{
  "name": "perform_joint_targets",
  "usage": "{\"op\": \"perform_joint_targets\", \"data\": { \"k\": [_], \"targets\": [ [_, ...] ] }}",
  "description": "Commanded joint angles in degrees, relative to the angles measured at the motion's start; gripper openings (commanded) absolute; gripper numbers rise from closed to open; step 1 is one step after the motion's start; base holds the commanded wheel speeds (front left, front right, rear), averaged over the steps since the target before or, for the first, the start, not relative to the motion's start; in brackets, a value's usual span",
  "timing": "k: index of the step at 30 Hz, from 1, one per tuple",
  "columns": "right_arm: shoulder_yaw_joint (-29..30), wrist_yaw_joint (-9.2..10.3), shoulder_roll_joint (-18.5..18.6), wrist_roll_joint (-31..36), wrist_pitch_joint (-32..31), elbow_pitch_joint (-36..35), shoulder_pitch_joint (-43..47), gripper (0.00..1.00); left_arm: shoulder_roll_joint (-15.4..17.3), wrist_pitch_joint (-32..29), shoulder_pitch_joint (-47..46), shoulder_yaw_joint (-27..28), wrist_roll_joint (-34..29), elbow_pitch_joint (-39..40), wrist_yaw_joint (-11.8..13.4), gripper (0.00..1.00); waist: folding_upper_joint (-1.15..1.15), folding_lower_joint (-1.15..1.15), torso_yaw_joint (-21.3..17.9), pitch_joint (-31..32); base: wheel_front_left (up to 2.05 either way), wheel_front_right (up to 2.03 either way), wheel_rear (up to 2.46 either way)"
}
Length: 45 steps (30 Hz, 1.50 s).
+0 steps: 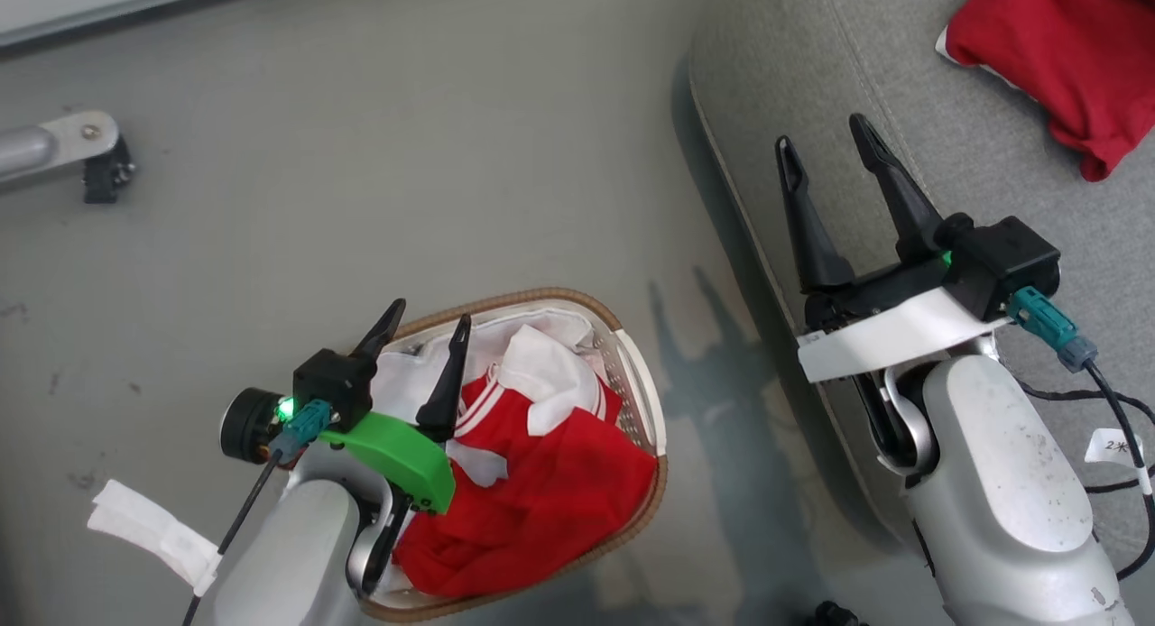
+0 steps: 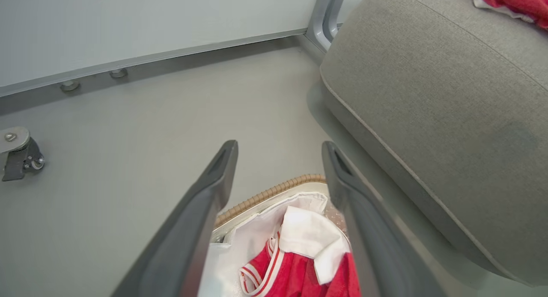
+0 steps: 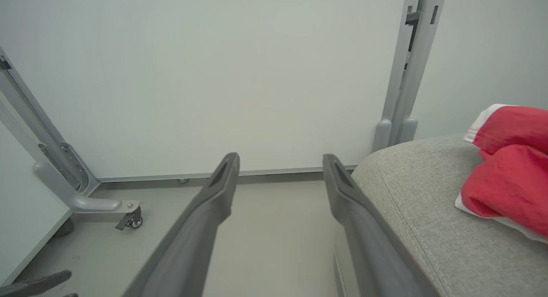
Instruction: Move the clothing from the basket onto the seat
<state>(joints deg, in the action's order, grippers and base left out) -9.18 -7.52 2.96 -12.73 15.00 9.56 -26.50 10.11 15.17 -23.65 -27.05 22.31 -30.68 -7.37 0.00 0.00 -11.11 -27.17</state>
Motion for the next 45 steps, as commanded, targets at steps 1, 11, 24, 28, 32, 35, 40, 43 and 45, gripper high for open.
{"op": "perform_joint_targets", "data": {
  "k": [1, 11, 24, 28, 32, 35, 40, 43, 45],
  "targets": [
    [-0.3, 0.06, 0.0, -0.8, 0.3, -0.9, -1.2, 1.0, 0.9, 0.0, -2.1, -0.9, 0.9, -0.8, -0.2, 1.0, 0.0, 0.0, -5.9, -7.5, 0.0, 0.0, 0.0],
    [-1.3, 0.06, 0.0, -0.6, 0.3, -5.5, -4.0, 1.0, 2.4, 0.0, -9.1, -10.8, 4.2, -7.9, -0.2, 1.0, 0.0, 0.0, -8.7, -14.4, 0.0, 0.0, 0.0],
    [-1.0, 0.06, 0.0, -1.1, 0.3, -7.3, -5.0, 1.0, 2.0, 0.0, -15.5, -24.1, 9.7, -16.2, -0.2, 1.0, 0.0, 0.0, -9.1, -19.1, 0.0, 0.0, 0.0],
    [-0.8, 0.06, 0.0, -0.7, 0.3, -7.9, -5.6, 1.0, 2.3, 0.0, -17.7, -27.3, 11.9, -19.6, -0.2, 1.0, 0.0, 0.0, -9.1, -20.4, 0.0, 0.0, 0.0],
    [-0.6, 0.06, 0.0, -0.2, 0.3, -8.4, -5.9, 1.0, 2.2, 0.0, -19.5, -29.9, 13.7, -22.6, -0.2, 1.0, 0.0, 0.0, -8.9, -21.7, 0.0, 0.0, 0.0],
    [-0.4, 0.06, 0.0, 0.0, 0.3, -8.5, -5.8, 1.0, 2.0, 0.0, -20.3, -32.7, 15.5, -24.3, -0.2, 1.0, 0.0, 0.0, -8.6, -22.2, 0.0, 0.0, 0.0],
    [-0.3, 0.06, 0.0, 0.2, 0.3, -8.5, -5.9, 1.0, 2.0, -0.9, -21.7, -37.3, 19.9, -26.1, -0.2, 1.0, 0.0, 0.0, -8.1, -22.7, 0.0, 0.0, 0.0],
    [-0.5, 0.06, 0.0, 0.2, 0.3, -8.5, -5.9, 1.0, 2.5, -2.3, -22.0, -40.3, 22.7, -26.1, -0.2, 1.0, 0.0, 0.0, -8.0, -22.8, 0.0, 0.0, 0.0],
    [-0.6, 0.06, 0.0, 0.2, 0.3, -8.5, -6.0, 1.0, 2.8, -3.1, -22.3, -42.4, 24.6, -25.0, -0.2, 1.0, 0.0, 0.0, -8.0, -22.8, 0.0, 0.0, 0.0]
  ]
}}
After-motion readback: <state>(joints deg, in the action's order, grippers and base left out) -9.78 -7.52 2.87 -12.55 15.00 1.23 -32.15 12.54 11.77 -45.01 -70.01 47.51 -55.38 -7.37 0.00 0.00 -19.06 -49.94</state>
